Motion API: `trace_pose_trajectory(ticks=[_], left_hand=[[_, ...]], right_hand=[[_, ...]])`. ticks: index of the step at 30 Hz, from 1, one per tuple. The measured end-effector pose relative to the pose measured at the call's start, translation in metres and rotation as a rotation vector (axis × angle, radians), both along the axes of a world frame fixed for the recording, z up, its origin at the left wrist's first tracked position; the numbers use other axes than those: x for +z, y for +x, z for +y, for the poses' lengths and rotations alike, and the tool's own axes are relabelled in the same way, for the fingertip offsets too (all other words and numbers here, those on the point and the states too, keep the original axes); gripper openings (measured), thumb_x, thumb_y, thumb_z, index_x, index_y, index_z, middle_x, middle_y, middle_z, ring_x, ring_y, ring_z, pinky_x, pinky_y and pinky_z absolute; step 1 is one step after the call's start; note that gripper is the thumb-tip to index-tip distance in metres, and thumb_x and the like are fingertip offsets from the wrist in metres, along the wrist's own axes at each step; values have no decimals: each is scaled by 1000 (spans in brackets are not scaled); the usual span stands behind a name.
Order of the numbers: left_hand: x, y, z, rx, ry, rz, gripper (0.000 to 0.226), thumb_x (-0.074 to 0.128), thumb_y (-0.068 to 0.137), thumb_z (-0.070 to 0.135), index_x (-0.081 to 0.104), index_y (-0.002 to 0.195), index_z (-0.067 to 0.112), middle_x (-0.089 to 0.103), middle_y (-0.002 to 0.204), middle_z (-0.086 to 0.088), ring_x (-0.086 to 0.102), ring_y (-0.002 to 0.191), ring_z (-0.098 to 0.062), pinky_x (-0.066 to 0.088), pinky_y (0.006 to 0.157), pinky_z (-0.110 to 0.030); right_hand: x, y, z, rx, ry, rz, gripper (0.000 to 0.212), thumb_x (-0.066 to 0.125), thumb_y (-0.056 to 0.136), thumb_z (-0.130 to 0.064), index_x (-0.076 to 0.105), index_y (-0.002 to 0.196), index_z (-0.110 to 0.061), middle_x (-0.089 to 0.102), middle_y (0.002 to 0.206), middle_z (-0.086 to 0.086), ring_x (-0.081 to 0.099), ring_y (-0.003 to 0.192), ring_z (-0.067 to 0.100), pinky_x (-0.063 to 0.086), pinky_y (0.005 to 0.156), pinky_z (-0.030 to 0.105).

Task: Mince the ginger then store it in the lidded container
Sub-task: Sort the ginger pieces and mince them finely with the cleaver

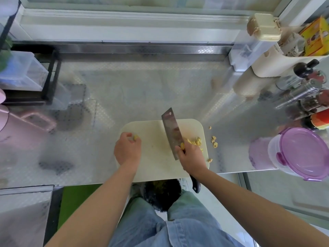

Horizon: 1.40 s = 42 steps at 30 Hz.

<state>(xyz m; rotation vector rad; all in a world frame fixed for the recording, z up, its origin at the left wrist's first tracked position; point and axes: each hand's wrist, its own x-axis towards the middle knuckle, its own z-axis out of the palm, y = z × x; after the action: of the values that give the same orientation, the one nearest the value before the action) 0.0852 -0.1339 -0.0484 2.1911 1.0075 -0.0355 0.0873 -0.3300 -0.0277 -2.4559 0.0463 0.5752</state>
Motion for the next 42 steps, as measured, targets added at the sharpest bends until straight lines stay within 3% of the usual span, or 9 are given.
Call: trace_pose_trajectory(ticks=[5,13,16,19,23,28,33,42], left_hand=[[3,5,2,-91,5,6,10,70,81,18,68,90,15,71,89,-4,62,81,-19,37,69,-24],[-1,-7,-1,-279,-97,-34,10,74,80,18,76,90,17,73,89,2,62,80,-10,38,72,-19],[-2,-13,-9,-311,-123,-43,11,73,82,16,77,92,15,74,91,1,61,78,-9,39,72,-19],[0,-14,-10,-326,-63,-51,14,66,88,18,76,97,14,73,92,0,62,81,-14,39,72,-21],[1,-16,-5,-423,51,-90,23,69,83,27,67,105,20,63,92,3,58,77,-14,48,71,-28],[-4,-22,-4,-655,214,-66,27,73,76,20,64,102,20,57,93,0,59,80,-21,46,60,-30],[-2,-17,-11,-627,264,-37,26,69,83,19,67,108,20,59,99,-2,58,89,-22,40,63,-28],[-4,-18,-7,-563,174,-55,17,70,84,23,74,101,23,59,93,4,57,82,-15,37,63,-22]], right_hand=[[-4,-3,8,16,30,9,31,47,97,-28,38,69,-16,52,59,9,59,54,32,45,50,37],[-3,1,14,107,57,23,28,46,96,-31,50,80,-8,56,63,12,57,55,31,51,53,45],[-2,2,18,159,43,13,33,48,96,-32,39,68,-18,51,59,7,56,55,32,49,53,42],[-2,3,19,186,14,-3,39,48,96,-31,29,63,-24,45,57,1,55,55,30,47,55,41],[-2,3,18,172,16,7,38,48,97,-30,31,63,-24,45,56,-1,54,53,28,46,53,39],[-2,3,15,167,30,-1,34,47,97,-32,33,66,-29,50,59,0,54,52,26,49,52,39],[-1,1,15,166,23,2,37,48,97,-32,28,64,-33,48,59,-3,54,53,26,51,53,41],[3,3,13,159,26,10,39,47,98,-30,27,64,-32,44,58,-3,52,53,26,50,54,40]])
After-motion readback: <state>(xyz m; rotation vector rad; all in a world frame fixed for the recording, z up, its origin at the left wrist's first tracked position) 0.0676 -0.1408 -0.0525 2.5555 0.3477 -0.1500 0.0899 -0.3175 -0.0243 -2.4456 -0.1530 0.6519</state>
